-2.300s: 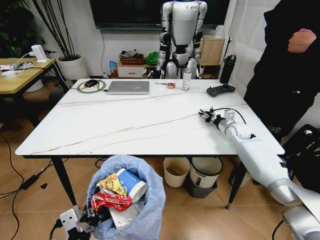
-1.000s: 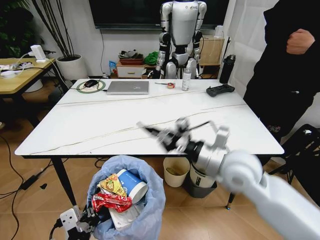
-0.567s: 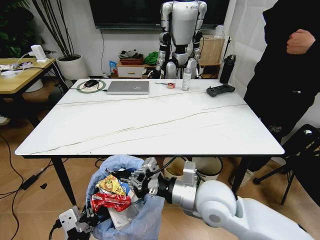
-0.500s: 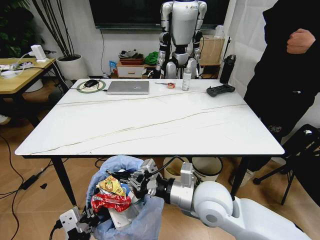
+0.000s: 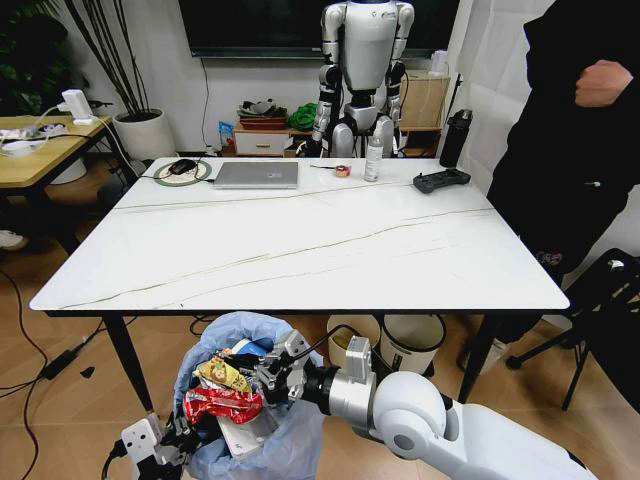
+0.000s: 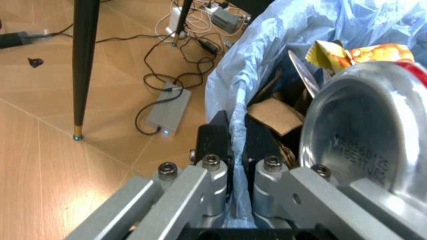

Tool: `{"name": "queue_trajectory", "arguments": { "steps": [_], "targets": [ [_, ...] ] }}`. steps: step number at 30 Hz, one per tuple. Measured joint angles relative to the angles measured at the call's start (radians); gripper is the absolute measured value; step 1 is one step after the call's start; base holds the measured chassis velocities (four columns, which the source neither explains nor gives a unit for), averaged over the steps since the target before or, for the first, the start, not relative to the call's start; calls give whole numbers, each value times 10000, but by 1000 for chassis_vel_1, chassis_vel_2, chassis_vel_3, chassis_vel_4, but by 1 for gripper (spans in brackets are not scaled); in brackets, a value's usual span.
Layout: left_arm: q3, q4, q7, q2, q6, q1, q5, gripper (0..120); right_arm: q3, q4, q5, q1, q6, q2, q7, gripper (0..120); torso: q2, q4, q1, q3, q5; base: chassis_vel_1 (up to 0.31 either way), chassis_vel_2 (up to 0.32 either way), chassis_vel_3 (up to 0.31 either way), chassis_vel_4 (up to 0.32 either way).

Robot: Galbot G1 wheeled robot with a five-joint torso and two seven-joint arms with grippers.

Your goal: Pick up the trash bin and place the trash from the table into it.

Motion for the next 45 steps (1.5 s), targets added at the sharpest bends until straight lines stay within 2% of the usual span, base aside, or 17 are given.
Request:
{"name": "queue_trajectory", "arguments": {
  "steps": [3, 5, 9, 12, 14, 17, 18, 19, 22, 24, 26, 27, 29, 32, 33, 37, 45],
  "targets": [
    [-3, -7, 2, 6, 0, -6, -8, 0, -10, 0, -56, -54, 0, -2, 0, 19, 0, 0, 0, 0, 0, 0, 0, 0, 0],
    [-4, -8, 3, 7, 0, -19, -14, 0, -8, -6, -99, -83, 1, -16, 2, 32, 0, 0, 0, 0, 0, 0, 0, 0, 0],
    [0, -5, 6, 5, 0, -44, -14, 0, 95, 22, -146, -116, 7, -99, 44, 41, 0, 1, 0, 0, 1, 0, 0, 0, 0],
    [14, 43, 23, 58, -1, -24, 0, 0, 886, 375, -554, -329, 214, -488, 792, 56, 0, 1, 0, 0, 2, 0, 0, 0, 0],
    [23, 45, 35, 81, -13, 1, 4, 0, 1144, 441, -642, -422, 429, -625, 1033, 60, 0, 1, 0, 0, 1, 0, 0, 0, 0],
    [33, 22, 131, 150, -103, 82, 49, 0, 2910, 643, -995, -1431, 1757, -1249, 1654, 73, 0, 3, 0, 0, 3, 0, 0, 0, 0],
    [34, 4, 149, 198, -118, 82, 54, 0, 3576, 744, -1097, -1875, 1833, -1424, 1677, 77, -1, 3, 0, 0, 5, 0, 0, 0, 0],
    [34, 4, 149, 198, -118, 82, 54, 0, 3576, 744, -1097, -1875, 1833, -1424, 1677, 77, -1, 3, 0, 0, 5, 0, 0, 0, 0],
    [44, -13, 163, 385, -150, 52, 71, 0, 6504, 1049, -1858, -4247, 2239, -1783, 1482, 90, 0, 0, 0, -1, -2, 0, 0, 0, 0],
    [67, -12, 163, 538, -159, 12, 100, 0, 8501, 1095, -2678, -6237, 2778, -1584, 1043, 98, 0, -2, 0, -1, 3, 0, 0, 0, 0],
    [85, 25, 183, 743, -165, -3, 151, 0, 9768, 1101, -3393, -7725, 3384, -1102, 621, 100, 0, -5, -1, -1, 2, 0, 0, 0, 0],
    [85, 25, 183, 743, -165, -3, 151, 0, 9768, 1101, -3393, -7725, 3384, -1102, 621, 100, 0, -5, -1, -1, 2, 0, 0, 0, 0],
    [115, 121, 234, 1029, -169, -10, 227, 0, 10913, 1053, -4172, -9356, 4264, -267, 75, 100, 0, -4, -1, -2, 5, 0, 0, 0, 0],
    [167, 353, 258, 1538, -113, -155, 448, 0, 11753, 897, -4812, -10445, 5104, 823, -465, 100, 1, -2, -2, -2, -2, 0, 0, 0, 0],
    [167, 353, 258, 1538, -113, -155, 448, 0, 11753, 897, -4812, -10445, 5104, 823, -465, 100, 1, -2, -2, -2, -2, 0, 0, 0, 0],
    [134, 721, 194, 2468, 11, -334, 770, 0, 12283, 672, -4951, -10828, 5620, 1767, -998, 100, 1, -3, -2, -2, -6, 0, 0, 0, 0],
    [157, 1200, 165, 3516, -226, -753, 678, 0, 12228, 647, -4937, -10783, 5626, 1803, -1032, 100, 0, 2, -1, 0, -1, 0, 0, 0, 0]
  ]
}}
